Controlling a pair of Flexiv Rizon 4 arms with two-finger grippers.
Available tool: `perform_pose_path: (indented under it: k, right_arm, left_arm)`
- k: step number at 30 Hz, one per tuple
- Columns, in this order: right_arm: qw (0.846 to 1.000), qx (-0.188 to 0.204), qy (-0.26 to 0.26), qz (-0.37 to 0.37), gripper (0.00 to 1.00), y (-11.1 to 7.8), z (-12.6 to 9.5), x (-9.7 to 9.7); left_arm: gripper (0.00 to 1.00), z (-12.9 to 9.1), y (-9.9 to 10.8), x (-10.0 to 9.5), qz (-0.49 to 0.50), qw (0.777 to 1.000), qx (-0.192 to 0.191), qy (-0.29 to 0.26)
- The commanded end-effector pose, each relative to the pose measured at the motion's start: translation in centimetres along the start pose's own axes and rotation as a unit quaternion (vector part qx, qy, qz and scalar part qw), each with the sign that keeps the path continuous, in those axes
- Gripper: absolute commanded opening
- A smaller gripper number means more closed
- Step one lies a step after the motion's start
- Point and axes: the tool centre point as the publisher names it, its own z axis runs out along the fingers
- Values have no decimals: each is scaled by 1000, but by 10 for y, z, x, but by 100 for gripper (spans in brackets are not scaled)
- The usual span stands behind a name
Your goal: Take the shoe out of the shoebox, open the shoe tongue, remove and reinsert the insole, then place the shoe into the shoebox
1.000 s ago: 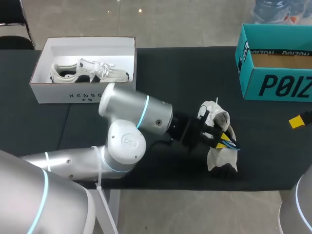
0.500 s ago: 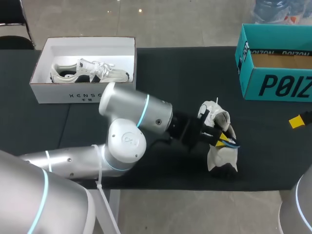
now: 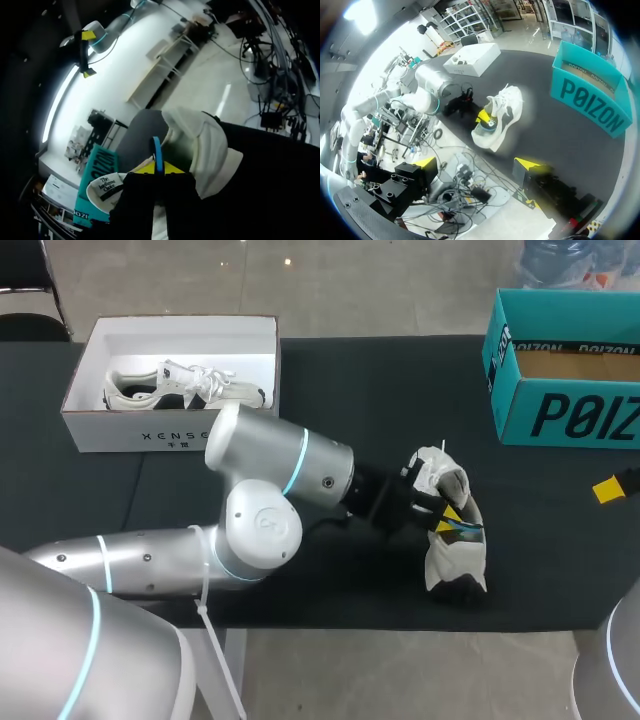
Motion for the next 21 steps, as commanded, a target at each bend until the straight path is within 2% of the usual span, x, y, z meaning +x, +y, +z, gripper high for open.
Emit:
perform_pose_path:
  k: [1, 2, 3, 4, 11, 21]
  right_arm:
    - [1000, 0, 0, 0, 100, -1, 0, 0]
    - [1000, 0, 0, 0, 100, -1, 0, 0]
    - [1000, 0, 0, 0, 100, -1, 0, 0]
    - [1000, 0, 0, 0, 100, -1, 0, 0]
    - [1000, 0, 0, 0, 100, -1, 0, 0]
    - [1000, 0, 0, 0, 100, -1, 0, 0]
  left_arm:
    - [30, 4, -2, 1, -2, 1000, 1, 10]
    - [45, 4, -5, 0, -3, 1000, 2, 11]
    - [79, 3, -7, 0, -4, 1000, 5, 13]
    - [100, 2, -8, 0, -4, 1000, 5, 14]
    - [100, -10, -16, -12, -1, 1000, 7, 19]
    - [100, -26, -28, -41, 30, 999, 18, 38]
